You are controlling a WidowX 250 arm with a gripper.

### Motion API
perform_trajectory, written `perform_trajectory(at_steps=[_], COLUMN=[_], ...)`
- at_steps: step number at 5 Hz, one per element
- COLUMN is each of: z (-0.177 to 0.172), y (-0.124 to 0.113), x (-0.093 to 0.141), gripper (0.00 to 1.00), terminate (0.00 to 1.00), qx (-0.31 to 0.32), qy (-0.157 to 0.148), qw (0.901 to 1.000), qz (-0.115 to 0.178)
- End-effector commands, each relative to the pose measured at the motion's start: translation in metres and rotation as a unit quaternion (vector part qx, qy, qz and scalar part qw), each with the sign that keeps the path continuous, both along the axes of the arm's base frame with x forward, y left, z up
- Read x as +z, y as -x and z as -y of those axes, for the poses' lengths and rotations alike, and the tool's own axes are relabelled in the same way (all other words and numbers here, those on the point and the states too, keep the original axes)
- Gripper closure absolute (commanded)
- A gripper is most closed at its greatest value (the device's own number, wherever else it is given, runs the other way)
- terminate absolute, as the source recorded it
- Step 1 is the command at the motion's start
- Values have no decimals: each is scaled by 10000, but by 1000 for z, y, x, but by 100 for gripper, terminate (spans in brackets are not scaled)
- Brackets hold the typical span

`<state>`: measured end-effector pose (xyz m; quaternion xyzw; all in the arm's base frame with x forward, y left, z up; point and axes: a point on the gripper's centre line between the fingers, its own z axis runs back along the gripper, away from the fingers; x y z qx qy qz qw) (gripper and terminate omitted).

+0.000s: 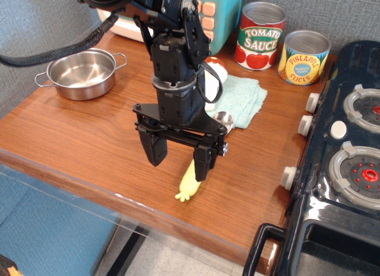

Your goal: Put the mushroom to the left of the spoon.

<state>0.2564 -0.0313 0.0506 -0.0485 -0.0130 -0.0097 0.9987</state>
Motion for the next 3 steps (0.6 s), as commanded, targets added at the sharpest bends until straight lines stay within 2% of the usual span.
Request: perform_trajectory(at_steps=[1, 2, 3], z=[0, -10, -14], y=[0, -20, -38], x=[0, 12, 18], gripper=[0, 0, 0], terminate=[0, 0, 0], qx=[0, 170, 281], qy=[0, 169, 227], qw=[10000, 9995, 9991], qz=[0, 194, 236])
